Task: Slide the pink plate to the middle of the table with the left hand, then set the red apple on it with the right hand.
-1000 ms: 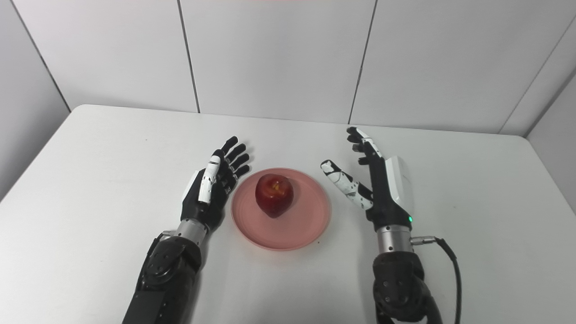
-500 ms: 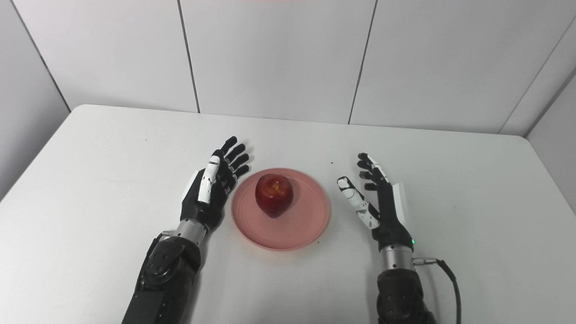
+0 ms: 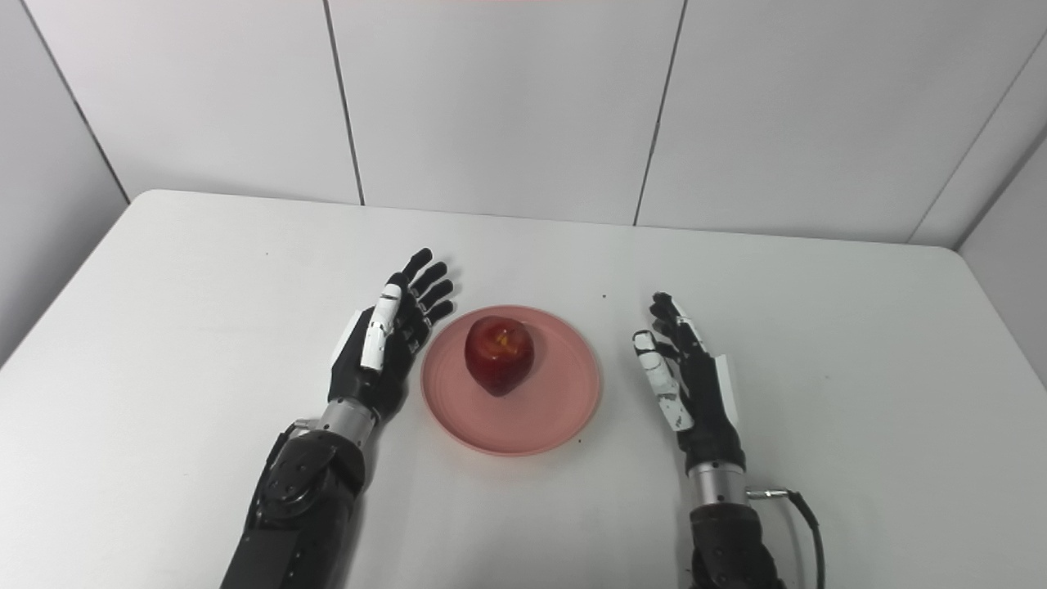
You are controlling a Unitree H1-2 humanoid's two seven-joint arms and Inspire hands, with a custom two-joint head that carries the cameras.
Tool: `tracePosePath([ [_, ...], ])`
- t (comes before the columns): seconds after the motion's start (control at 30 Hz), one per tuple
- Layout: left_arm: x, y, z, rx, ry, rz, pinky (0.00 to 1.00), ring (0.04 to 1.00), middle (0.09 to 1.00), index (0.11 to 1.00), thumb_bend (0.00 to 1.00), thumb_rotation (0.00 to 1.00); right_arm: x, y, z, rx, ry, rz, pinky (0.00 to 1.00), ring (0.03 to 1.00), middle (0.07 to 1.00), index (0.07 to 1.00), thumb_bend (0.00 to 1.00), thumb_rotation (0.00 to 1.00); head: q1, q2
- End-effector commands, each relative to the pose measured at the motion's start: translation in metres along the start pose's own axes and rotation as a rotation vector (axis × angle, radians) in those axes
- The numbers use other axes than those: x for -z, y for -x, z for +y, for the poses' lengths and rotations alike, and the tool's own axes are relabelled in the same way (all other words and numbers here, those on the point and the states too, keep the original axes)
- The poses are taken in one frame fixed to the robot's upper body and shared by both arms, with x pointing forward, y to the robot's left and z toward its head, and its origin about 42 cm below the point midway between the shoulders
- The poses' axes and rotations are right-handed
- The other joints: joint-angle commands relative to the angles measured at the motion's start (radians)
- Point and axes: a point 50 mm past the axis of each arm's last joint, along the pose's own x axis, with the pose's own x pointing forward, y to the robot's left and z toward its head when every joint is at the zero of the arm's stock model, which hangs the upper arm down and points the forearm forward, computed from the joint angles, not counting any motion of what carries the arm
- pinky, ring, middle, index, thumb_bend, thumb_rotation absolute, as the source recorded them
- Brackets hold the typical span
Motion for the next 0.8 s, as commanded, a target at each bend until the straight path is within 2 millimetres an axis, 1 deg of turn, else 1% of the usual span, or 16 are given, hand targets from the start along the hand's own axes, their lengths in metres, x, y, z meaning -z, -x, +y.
tracePosePath([
  [0.0,0.024,0.019,0.01,-0.034,-0.006,0.088,0.91,0.918,0.93,0.917,0.37,1.0,-0.011,-0.005,0.002,-0.002,-0.038,-0.062,0.85,0.883,0.885,0.891,0.66,1.0,0.002,0.001],
  [0.07,0.025,0.02,0.011,-0.032,-0.009,0.085,0.92,0.923,0.936,0.923,0.38,1.0,-0.012,-0.003,0.003,-0.004,-0.055,-0.059,0.85,0.892,0.89,0.896,0.62,1.0,0.007,0.004],
  [0.2,0.024,0.024,0.011,-0.028,-0.009,0.081,0.93,0.926,0.939,0.926,0.39,1.0,-0.013,-0.002,0.001,-0.001,-0.065,-0.063,0.86,0.895,0.889,0.894,0.59,1.0,0.012,0.009],
  [0.27,0.023,0.026,0.011,-0.023,-0.008,0.077,0.93,0.929,0.942,0.93,0.39,1.0,-0.014,-0.002,0.001,0.002,-0.061,-0.067,0.85,0.895,0.89,0.894,0.56,1.0,0.007,0.011],
  [0.33,0.022,0.027,0.011,-0.02,-0.006,0.073,0.94,0.933,0.948,0.932,0.39,1.0,-0.015,-0.001,0.0,0.008,-0.064,-0.074,0.85,0.889,0.889,0.89,0.47,1.0,0.002,0.012],
  [0.43,0.021,0.029,0.012,-0.021,-0.001,0.068,0.94,0.937,0.951,0.931,0.4,1.0,-0.017,0.0,-0.001,0.012,-0.065,-0.083,0.86,0.888,0.891,0.89,0.43,1.0,0.004,0.015],
  [0.67,0.018,0.035,0.01,-0.009,0.011,0.071,0.96,0.953,0.957,0.939,0.4,1.0,-0.019,0.003,-0.005,0.013,-0.079,-0.081,0.85,0.887,0.894,0.891,0.37,1.0,0.005,0.022],
  [0.77,0.015,0.037,0.007,-0.009,0.015,0.073,0.96,0.955,0.959,0.944,0.4,1.0,-0.019,0.005,-0.007,0.011,-0.088,-0.074,0.86,0.888,0.895,0.891,0.36,1.0,0.009,0.025],
])
